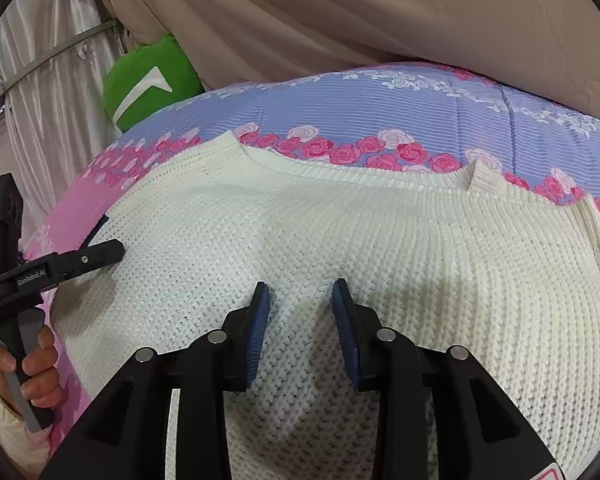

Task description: Fold small clothes

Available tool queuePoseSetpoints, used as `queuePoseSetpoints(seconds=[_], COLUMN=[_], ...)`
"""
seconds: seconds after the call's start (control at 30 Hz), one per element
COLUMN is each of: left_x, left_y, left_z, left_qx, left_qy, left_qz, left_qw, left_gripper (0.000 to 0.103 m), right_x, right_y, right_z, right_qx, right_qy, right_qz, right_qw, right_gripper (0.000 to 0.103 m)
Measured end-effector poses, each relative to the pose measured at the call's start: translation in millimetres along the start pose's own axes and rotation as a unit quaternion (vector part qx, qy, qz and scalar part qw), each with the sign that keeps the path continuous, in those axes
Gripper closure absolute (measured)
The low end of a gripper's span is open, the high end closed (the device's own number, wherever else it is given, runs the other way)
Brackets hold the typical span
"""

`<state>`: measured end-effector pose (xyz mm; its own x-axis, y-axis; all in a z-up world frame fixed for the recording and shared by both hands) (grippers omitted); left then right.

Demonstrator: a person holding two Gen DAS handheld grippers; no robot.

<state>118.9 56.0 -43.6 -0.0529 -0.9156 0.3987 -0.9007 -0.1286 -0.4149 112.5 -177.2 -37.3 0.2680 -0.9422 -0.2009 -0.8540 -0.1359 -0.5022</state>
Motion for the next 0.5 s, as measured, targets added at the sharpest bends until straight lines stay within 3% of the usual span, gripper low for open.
queuePoseSetpoints(seconds=[0.03, 0.1, 0.2, 0.3, 0.43, 0.5], left_x=[3.4, 8.0, 31.1, 67.9, 142.5, 186.2], left_y=[0.4, -2.0, -6.3, -11.4, -17.8, -16.8], left_z=[1.1, -3.0, -21.4, -40.6, -46.7, -40.9], left_qx=[-0.002, 0.004, 0.028, 0.048, 0.053, 0.048], left_qy=[0.006, 0.005, 0.007, 0.023, 0.038, 0.04], left_qz=[0.003, 0.013, 0.038, 0.07, 0.134, 0.171], left_qw=[1.0, 0.9999, 0.9988, 0.9961, 0.9888, 0.9833], left_gripper=[0.048, 0.074, 0.08, 0.081, 0.082, 0.082], right_x=[-1.6, -4.7, -5.9, -4.1, 6.4, 25.2], right_y=[0.0, 1.9, 2.4, 2.8, 6.4, 12.2], right_z=[0.4, -0.6, -1.6, -5.0, -22.5, -36.8], right_qx=[0.002, 0.005, 0.008, 0.012, 0.024, 0.022], right_qy=[0.003, 0.01, 0.012, -0.014, -0.075, -0.074], right_qz=[-0.005, -0.011, -0.013, -0.007, 0.02, 0.052], right_qw=[1.0, 1.0, 1.0, 1.0, 0.997, 0.996], right_gripper=[0.069, 0.067, 0.066, 0.061, 0.054, 0.054])
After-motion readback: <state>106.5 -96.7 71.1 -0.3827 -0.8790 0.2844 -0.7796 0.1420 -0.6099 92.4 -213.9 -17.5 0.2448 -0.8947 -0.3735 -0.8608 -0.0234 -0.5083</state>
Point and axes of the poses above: each gripper's, at about its wrist camera, not at the fingertips, and z roughly the way its jaws point, x to its right, y to its underside, the point moved 7 cm from there along z, roughly the way its jaws point, and after that the axes turned 15 degrees about -x, right-handed, at the moved point
